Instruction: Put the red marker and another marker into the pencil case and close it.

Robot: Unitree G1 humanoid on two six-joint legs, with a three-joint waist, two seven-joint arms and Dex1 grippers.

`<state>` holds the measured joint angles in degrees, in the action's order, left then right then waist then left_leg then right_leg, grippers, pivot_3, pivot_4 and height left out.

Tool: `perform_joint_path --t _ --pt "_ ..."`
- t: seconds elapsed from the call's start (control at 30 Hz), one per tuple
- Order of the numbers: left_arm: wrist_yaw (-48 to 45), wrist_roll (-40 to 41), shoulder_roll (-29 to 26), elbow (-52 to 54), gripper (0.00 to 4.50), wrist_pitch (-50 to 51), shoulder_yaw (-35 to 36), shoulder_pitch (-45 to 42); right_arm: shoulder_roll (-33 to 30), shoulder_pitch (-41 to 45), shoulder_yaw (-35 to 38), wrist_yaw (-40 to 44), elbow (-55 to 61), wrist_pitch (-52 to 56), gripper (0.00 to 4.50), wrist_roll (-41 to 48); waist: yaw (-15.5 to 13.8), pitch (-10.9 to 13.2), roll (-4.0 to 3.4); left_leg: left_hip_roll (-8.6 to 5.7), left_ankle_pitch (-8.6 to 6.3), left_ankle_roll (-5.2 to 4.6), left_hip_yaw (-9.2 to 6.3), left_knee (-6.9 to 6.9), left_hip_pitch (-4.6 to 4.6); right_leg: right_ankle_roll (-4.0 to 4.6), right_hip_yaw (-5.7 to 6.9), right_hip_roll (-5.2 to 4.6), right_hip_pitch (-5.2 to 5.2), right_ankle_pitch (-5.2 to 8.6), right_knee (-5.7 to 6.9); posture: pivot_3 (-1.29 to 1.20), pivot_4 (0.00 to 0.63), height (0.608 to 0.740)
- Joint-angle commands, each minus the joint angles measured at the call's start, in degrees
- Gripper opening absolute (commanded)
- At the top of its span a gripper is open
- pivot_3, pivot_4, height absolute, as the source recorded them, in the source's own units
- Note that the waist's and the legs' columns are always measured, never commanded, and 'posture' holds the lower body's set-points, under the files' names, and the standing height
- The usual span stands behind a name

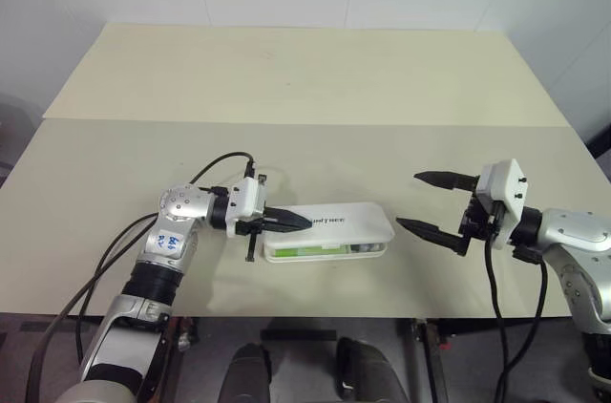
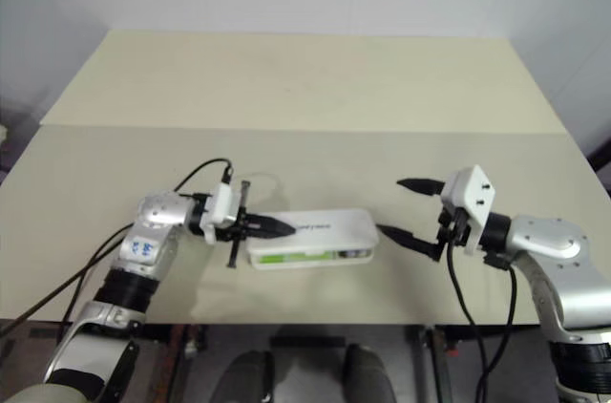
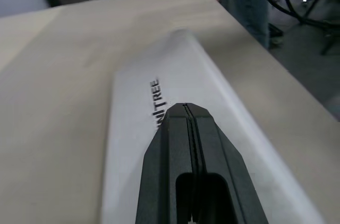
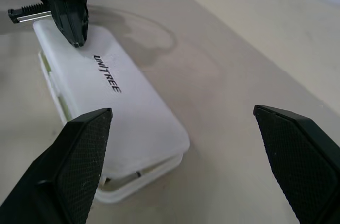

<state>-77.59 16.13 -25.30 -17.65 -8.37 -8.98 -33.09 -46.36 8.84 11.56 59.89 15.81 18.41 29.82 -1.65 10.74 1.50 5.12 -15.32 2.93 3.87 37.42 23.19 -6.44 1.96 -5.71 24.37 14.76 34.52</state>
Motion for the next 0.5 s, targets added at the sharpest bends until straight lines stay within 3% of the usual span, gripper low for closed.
perform_joint_path --t 0.03,0.37,0.5 --pt "0.48 -1.54 -0.11 2.97 0.02 2.32 -2.18 -0.38 -3.24 -1.88 3.41 2.29 2.25 1.97 4.50 2.30 -0.08 0.00 0.00 0.00 -0.01 -0.01 0.00 0.01 0.00 0.00 0.00 0.00 -0.02 0.00 -0.01 0.00 0.150 0.740" --pt "10.51 -12.32 1.09 3.13 0.02 3.14 -6.59 0.42 -1.41 -2.70 3.63 -0.91 7.11 1.58 4.50 3.13 -0.37 -0.05 -0.08 0.00 -0.05 -0.09 -0.06 0.30 -0.08 0.02 -0.02 0.00 -0.23 -0.04 -0.01 0.00 0.150 0.740" --pt "12.84 -13.99 1.61 4.17 0.02 4.99 -7.77 -0.10 0.55 -2.11 3.05 -2.27 7.97 1.45 4.50 3.96 -0.54 -0.12 -0.19 0.00 -0.06 -0.22 -0.10 0.34 -0.28 0.30 -0.02 0.00 -0.71 -0.04 -0.58 0.00 0.150 0.740"
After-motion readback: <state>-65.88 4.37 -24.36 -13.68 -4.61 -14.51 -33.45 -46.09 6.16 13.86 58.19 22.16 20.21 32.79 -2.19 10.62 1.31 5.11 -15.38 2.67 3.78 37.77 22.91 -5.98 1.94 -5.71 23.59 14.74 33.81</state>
